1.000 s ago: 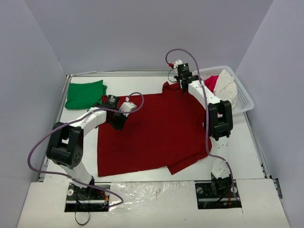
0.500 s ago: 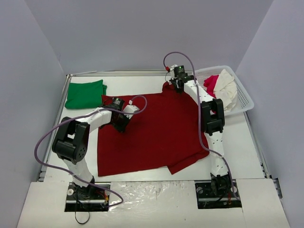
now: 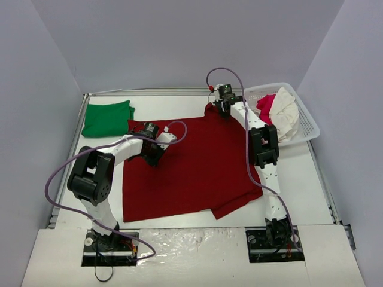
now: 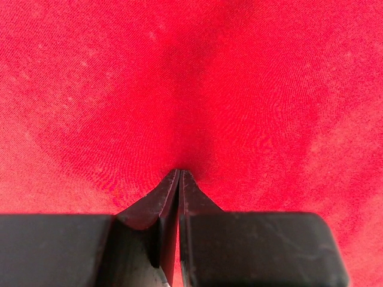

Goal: Fold and stack the t-shirts
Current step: Flatten out the tshirt

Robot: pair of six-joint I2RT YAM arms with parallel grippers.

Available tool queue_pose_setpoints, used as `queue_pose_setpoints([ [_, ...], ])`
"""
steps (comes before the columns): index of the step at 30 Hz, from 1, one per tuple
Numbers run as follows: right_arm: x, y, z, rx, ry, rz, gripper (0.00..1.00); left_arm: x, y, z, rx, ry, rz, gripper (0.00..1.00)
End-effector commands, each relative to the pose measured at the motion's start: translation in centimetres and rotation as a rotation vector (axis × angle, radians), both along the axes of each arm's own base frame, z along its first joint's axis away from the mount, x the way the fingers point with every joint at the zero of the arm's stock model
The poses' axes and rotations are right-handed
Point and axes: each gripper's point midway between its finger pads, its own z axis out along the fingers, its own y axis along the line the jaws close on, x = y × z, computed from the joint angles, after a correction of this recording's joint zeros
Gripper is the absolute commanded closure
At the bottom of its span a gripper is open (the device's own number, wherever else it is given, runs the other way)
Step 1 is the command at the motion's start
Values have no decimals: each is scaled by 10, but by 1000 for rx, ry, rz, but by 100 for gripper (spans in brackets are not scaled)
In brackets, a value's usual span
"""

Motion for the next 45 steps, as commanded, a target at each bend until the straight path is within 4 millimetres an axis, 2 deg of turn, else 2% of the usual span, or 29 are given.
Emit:
queue_pose_setpoints([
  [1,6,-8,-1,2,0,-24,100,-18,0,-12,33,80,-22,98],
  [8,24,-10,-8,0,-31,-37,100,-22,-1,-14,38,89,-25,98],
  [9,28,-10,-4,2,-46,-38,100,-22,-2,-13,35,89,-29,98],
  [19,45,-5,-23,5,-68,-23,100,-24,-3,-17,45,109,-39,98],
  [25,60,-4,-8,12,-133,-15,97,-27,-6,-22,53,128,-52,97],
  [32,75,-13,-8,-47,-199,-31,96,-30,-10,-23,58,137,-66,98],
  [36,85,-11,-6,-67,-248,-25,96,-34,-10,-27,63,156,-71,98],
  [39,92,-10,-5,-84,-286,-27,100,-35,-12,-30,64,164,-78,98],
  [43,97,-2,-2,-150,-337,-4,100,-37,-14,-33,69,175,-86,98],
  [45,104,2,7,-158,-385,-2,100,-37,-14,-34,70,177,-87,98],
])
